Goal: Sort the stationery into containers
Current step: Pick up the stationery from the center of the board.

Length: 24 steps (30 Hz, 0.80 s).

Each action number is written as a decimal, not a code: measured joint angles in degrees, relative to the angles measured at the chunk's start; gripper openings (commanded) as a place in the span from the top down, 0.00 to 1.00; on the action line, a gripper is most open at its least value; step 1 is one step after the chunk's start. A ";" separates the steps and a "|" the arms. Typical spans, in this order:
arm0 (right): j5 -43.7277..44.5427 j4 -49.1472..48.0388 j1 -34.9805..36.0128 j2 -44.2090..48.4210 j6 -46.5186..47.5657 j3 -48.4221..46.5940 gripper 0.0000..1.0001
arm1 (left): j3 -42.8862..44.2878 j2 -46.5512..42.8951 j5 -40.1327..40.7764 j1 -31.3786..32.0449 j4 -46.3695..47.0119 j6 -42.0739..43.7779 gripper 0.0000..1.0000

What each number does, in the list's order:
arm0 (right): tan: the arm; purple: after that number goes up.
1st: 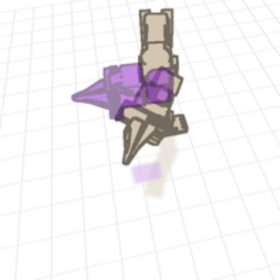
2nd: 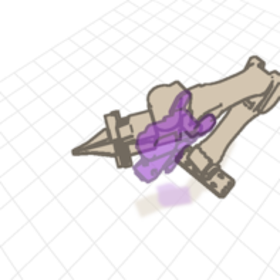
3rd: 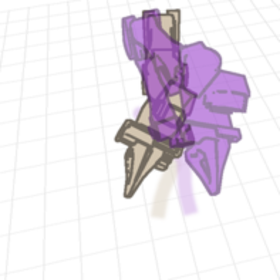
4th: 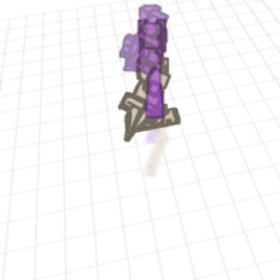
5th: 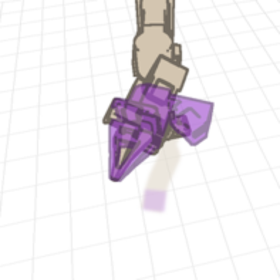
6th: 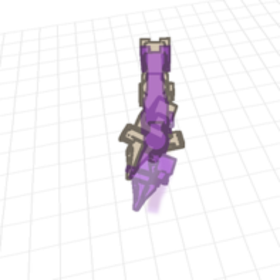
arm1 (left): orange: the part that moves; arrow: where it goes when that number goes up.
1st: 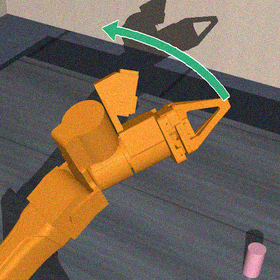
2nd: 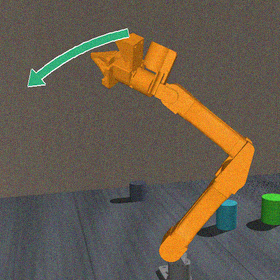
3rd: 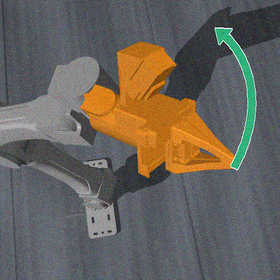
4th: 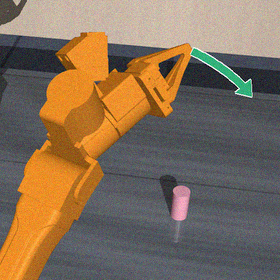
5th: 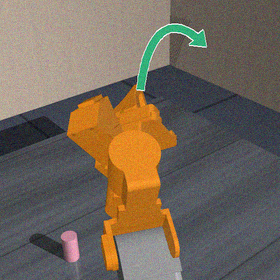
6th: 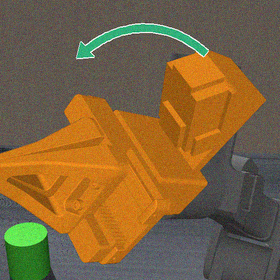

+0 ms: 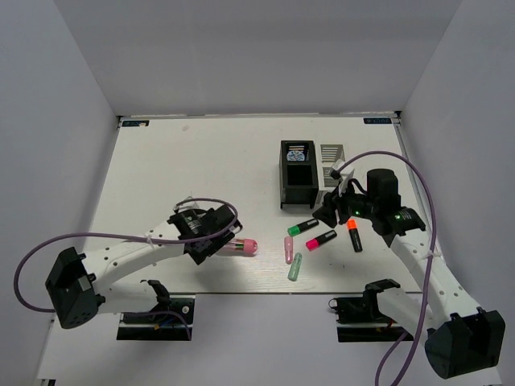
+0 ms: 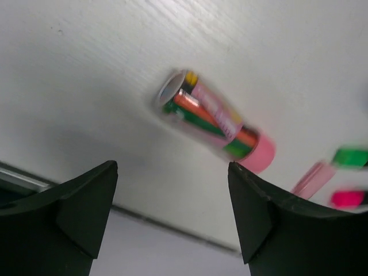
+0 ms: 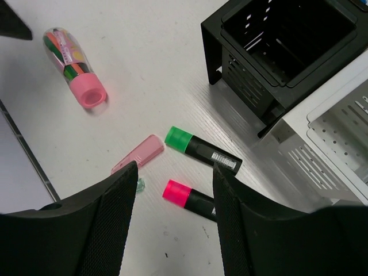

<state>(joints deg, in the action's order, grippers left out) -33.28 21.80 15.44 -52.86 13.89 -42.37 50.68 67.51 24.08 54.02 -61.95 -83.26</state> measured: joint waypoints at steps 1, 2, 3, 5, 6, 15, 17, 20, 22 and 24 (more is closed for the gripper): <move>-0.13 -0.09 0.00 0.13 -0.13 0.17 0.42 | -0.63 0.72 1.73 0.31 1.14 -5.38 0.15; -0.24 -0.11 0.00 0.15 -0.22 0.22 0.42 | -1.60 1.60 3.76 0.66 2.67 -9.79 0.15; -0.37 -0.15 0.00 0.22 -0.28 0.22 0.42 | -2.25 2.43 5.29 0.96 3.85 -13.42 0.15; -0.59 -0.42 -0.04 0.57 -0.42 0.42 0.42 | -2.64 4.39 7.67 1.90 4.98 -19.52 0.15; -0.61 -0.70 -0.07 0.83 -0.42 0.66 0.42 | -2.49 5.42 8.61 2.25 5.29 -21.46 0.15; -0.81 -0.94 -0.81 1.84 -0.39 1.11 0.42 | -0.68 13.18 11.32 2.82 5.42 -29.00 0.15; -0.83 -0.94 -1.07 2.10 -0.37 1.31 0.42 | -0.68 13.73 11.10 2.84 5.38 -29.40 0.15; -0.83 -0.94 -1.40 2.27 -0.37 1.49 0.42 | -0.94 14.60 10.73 2.82 5.77 -29.81 0.15; -0.83 -0.94 -1.62 2.38 -0.37 1.64 0.40 | -1.57 15.34 10.32 2.60 6.45 -30.01 0.16; -0.87 -0.92 -1.90 2.51 -0.39 1.70 0.40 | -1.84 16.63 9.73 2.14 6.88 -30.14 0.17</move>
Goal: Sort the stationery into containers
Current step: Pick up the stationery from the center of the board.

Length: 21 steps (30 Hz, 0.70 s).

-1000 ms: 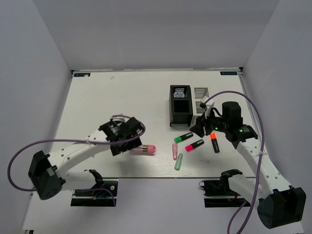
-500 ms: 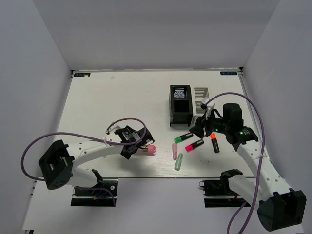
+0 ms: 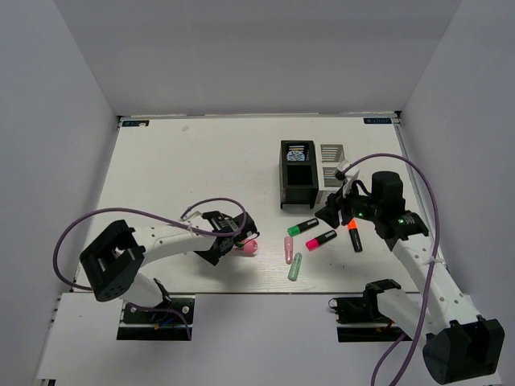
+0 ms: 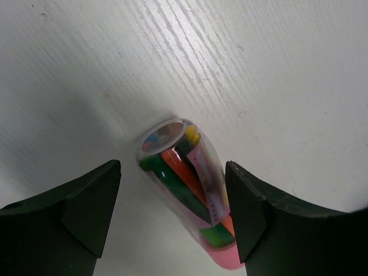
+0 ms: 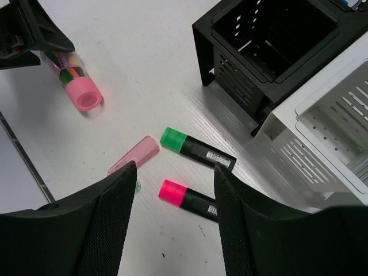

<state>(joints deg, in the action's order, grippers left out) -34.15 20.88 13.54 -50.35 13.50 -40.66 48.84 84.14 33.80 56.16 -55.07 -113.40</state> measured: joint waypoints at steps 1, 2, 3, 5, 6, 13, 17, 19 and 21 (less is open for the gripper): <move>-0.04 0.00 -0.11 0.09 0.00 0.00 0.40 | -0.11 0.74 -0.35 -0.28 0.28 -0.02 0.17; -0.13 0.00 -0.28 0.20 0.00 0.00 0.40 | -0.24 1.51 -0.55 -0.59 0.63 -0.09 0.17; -0.20 -0.02 -0.48 0.28 0.00 0.00 0.40 | -0.37 2.10 -0.76 -0.85 1.14 -0.09 0.21; -0.35 -0.02 -0.83 0.46 0.00 0.00 0.40 | -0.76 3.17 -1.53 -1.40 2.14 -0.20 0.25; -0.39 -0.02 -1.03 0.50 0.00 0.00 0.40 | -1.03 3.48 -1.81 -1.68 2.62 -0.28 0.35; -0.85 0.00 -2.29 0.76 -0.07 0.02 0.40 | -1.22 3.65 -1.79 -2.43 4.55 -0.46 0.99; -1.27 0.00 -2.84 1.05 -0.39 0.02 0.24 | -1.22 3.50 -2.05 -2.75 5.29 -0.46 0.99; -1.44 0.02 -3.10 1.09 -0.96 0.02 0.10 | -1.18 3.28 -2.21 -3.21 5.68 -0.44 0.99; -1.44 0.02 -3.43 1.18 -1.07 0.02 0.10 | -0.39 2.80 -2.29 -4.04 5.42 0.61 0.99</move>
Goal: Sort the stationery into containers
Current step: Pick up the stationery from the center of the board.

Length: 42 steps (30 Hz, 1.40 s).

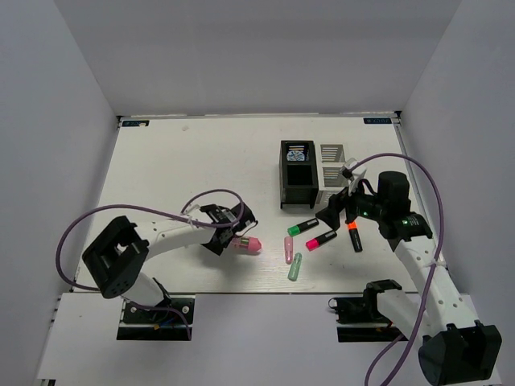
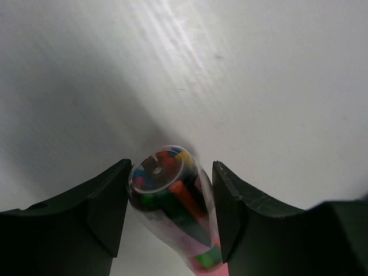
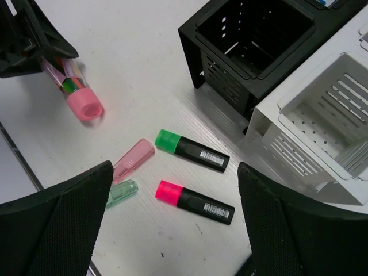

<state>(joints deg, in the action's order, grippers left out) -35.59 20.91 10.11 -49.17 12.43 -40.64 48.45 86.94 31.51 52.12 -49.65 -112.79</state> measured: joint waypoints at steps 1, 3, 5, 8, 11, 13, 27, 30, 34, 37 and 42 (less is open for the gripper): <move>0.02 0.00 -0.11 0.00 0.04 0.00 0.15 | 0.98 -0.28 0.02 -0.55 -0.13 1.90 0.99; -0.02 0.00 -0.39 0.02 0.15 0.00 0.19 | 4.04 -0.92 -0.09 -1.92 -0.11 6.86 0.99; -0.02 0.02 -0.72 0.04 0.07 0.00 0.22 | 8.33 -1.60 -0.33 -3.54 0.57 13.57 0.99; 0.04 0.02 -1.03 0.07 0.00 0.00 0.22 | 14.84 -2.01 -0.76 -5.35 2.01 24.61 0.99; 0.28 0.02 -1.38 0.07 -0.02 0.00 0.22 | 20.76 -2.05 -1.25 -6.23 2.14 34.38 0.99; 0.31 0.02 -1.51 0.07 -0.04 0.00 0.22 | 23.78 -2.01 -1.92 -6.69 1.64 38.29 0.99; 0.28 0.00 -2.29 0.07 -0.37 0.00 0.22 | 24.92 1.09 -12.09 -10.14 2.67 48.98 0.99; 0.35 -0.09 -2.60 0.07 0.26 0.00 0.76 | 31.41 3.26 -13.49 -9.94 2.05 52.22 0.99; 0.61 0.02 -2.91 0.07 -0.22 0.07 1.00 | 43.23 7.61 -14.75 -9.11 0.44 58.38 0.99; 0.70 -0.02 -3.02 0.07 -0.26 0.13 1.00 | 52.61 11.56 -15.67 -7.89 -1.64 63.71 0.99; 0.68 -0.02 -3.32 0.07 -0.33 0.26 1.00 | 65.70 17.90 -17.05 -6.16 -2.91 71.21 0.99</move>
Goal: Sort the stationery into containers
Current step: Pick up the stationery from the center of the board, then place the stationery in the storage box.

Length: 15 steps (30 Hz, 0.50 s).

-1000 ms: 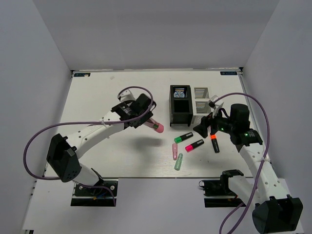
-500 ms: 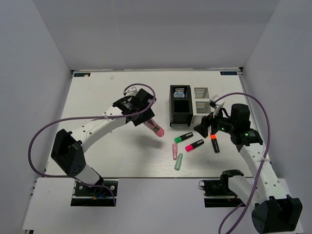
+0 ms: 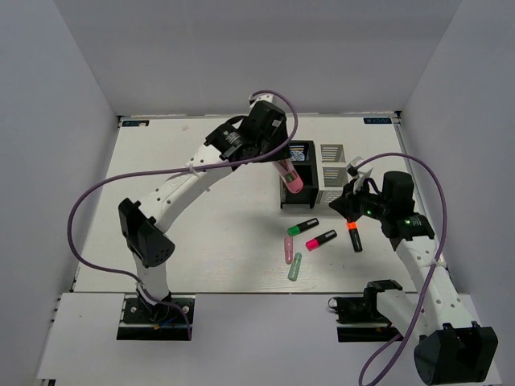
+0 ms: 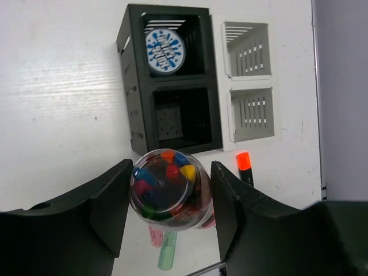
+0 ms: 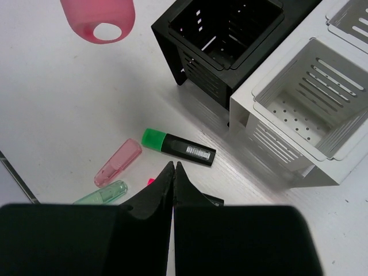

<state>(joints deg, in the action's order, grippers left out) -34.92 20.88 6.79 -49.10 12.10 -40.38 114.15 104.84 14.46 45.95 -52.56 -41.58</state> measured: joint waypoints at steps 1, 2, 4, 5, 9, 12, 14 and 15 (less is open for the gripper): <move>0.00 0.00 -0.09 -0.02 -0.09 0.00 1.00 | 1.27 0.83 -0.28 0.20 0.02 1.09 0.99; 0.00 0.00 -0.09 -0.02 -0.13 0.00 1.00 | 2.34 1.62 -0.39 0.33 0.13 2.16 0.99; 0.00 0.00 -0.15 -0.02 -0.17 0.00 1.00 | 3.67 2.82 -0.42 0.42 0.74 3.96 0.99; -0.02 0.00 -0.22 -0.02 -0.17 0.00 1.00 | 3.93 3.39 -0.37 0.39 1.18 4.83 0.99; 0.00 -0.02 -0.74 -0.15 -0.37 0.02 1.00 | 4.09 5.73 0.66 0.42 3.69 7.82 0.99; -0.13 -0.04 -0.94 -0.52 -0.57 0.07 1.00 | 3.04 7.13 1.99 0.50 6.82 9.53 0.99; -0.28 -0.02 -1.14 -0.74 -0.66 0.13 1.00 | 1.86 7.56 2.69 0.70 8.90 10.14 0.99; -0.42 -0.04 -1.20 -0.85 -0.72 0.13 1.00 | 1.53 7.76 2.93 0.81 9.73 10.32 0.99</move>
<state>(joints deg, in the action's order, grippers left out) -35.33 20.84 5.58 -49.95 11.38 -40.25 115.68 112.60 17.39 46.76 -42.83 -31.27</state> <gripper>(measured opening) 0.001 0.640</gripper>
